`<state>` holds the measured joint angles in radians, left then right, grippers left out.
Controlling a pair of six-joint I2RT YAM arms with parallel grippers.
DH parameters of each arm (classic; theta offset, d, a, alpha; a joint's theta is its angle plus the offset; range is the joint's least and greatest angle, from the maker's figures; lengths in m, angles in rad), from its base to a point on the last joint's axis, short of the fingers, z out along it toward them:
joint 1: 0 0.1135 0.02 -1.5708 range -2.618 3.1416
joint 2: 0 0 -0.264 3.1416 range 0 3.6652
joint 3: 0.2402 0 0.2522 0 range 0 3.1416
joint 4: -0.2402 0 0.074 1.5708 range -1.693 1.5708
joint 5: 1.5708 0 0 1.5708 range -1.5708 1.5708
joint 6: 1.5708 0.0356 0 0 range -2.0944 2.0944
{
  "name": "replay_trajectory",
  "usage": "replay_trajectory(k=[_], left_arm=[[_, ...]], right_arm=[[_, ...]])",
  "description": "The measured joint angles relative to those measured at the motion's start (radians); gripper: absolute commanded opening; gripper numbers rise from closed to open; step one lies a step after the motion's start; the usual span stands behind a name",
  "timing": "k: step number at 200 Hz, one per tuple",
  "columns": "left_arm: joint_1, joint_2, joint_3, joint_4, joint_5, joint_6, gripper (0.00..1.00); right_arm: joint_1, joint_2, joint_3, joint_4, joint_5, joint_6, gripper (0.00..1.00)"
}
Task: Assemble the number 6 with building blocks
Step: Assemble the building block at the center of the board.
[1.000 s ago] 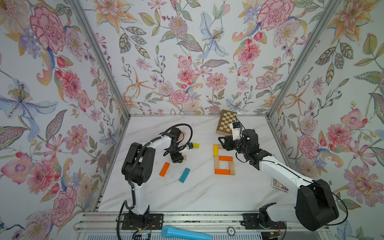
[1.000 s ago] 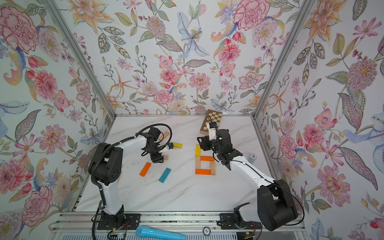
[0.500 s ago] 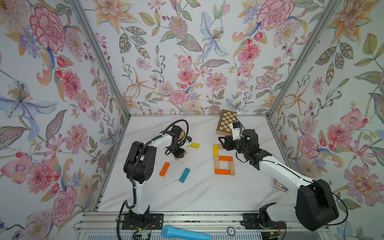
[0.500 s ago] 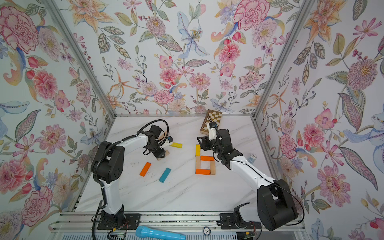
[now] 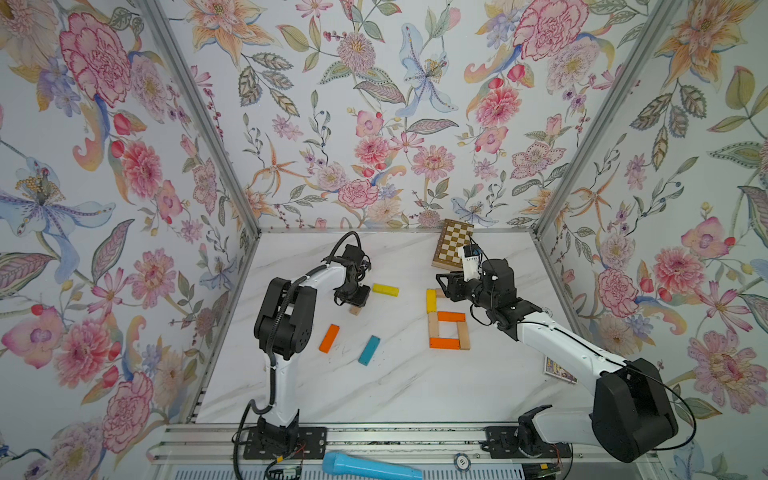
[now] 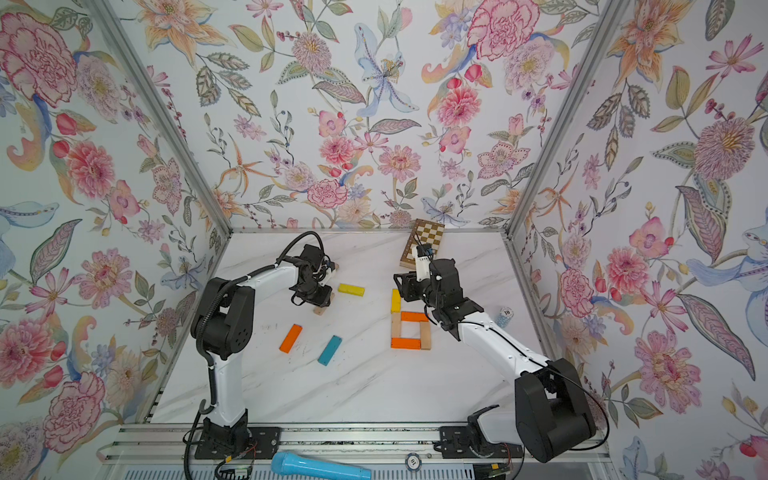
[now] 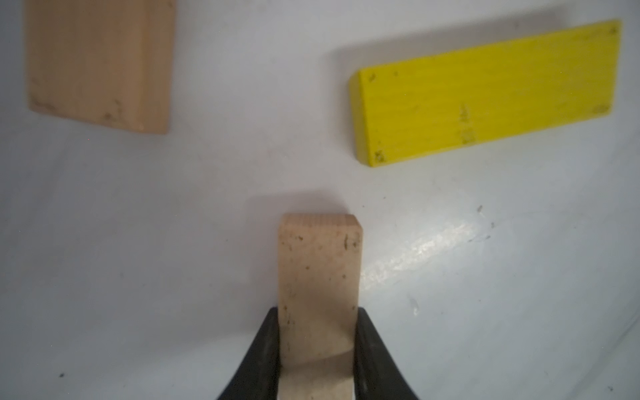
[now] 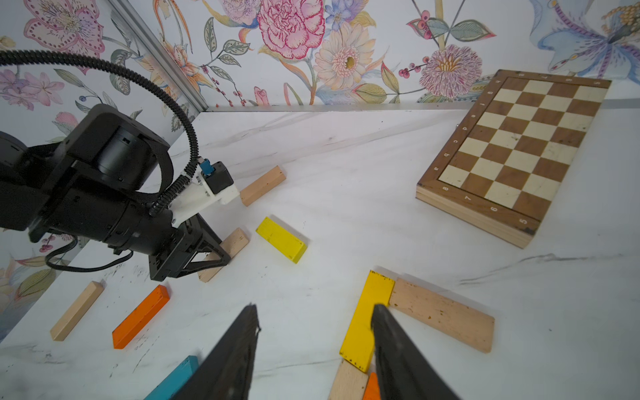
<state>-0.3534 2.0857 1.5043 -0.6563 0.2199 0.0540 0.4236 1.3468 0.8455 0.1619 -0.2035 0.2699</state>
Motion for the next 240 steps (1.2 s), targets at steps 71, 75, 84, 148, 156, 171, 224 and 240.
replay_trajectory(k=[71,75,84,148,156,171,224,240], left_arm=[[0.000,0.067,0.093,0.003,-0.023,-0.052,0.26],[0.000,0.070,0.099,0.003,-0.024,-0.053,0.26],[-0.002,0.077,0.108,0.003,-0.025,-0.053,0.26],[-0.018,0.101,0.143,0.004,-0.051,-0.063,0.27],[-0.019,0.101,0.143,0.004,-0.053,-0.063,0.28],[-0.022,0.101,0.143,0.004,-0.059,-0.064,0.28],[-0.040,0.103,0.146,0.007,-0.072,-0.078,0.29],[-0.046,0.103,0.146,0.007,-0.072,-0.078,0.30]], right_arm=[[0.028,0.011,0.018,-0.026,0.026,0.000,0.54],[0.028,0.011,0.018,-0.027,0.027,0.000,0.54],[0.028,0.012,0.019,-0.031,0.029,0.000,0.54],[0.028,0.034,0.019,-0.039,0.029,-0.003,0.54],[0.028,0.035,0.019,-0.039,0.029,-0.004,0.54],[0.028,0.037,0.020,-0.039,0.028,-0.004,0.54],[0.028,0.042,0.020,-0.039,0.028,-0.004,0.54],[0.028,0.042,0.020,-0.039,0.028,-0.004,0.54]])
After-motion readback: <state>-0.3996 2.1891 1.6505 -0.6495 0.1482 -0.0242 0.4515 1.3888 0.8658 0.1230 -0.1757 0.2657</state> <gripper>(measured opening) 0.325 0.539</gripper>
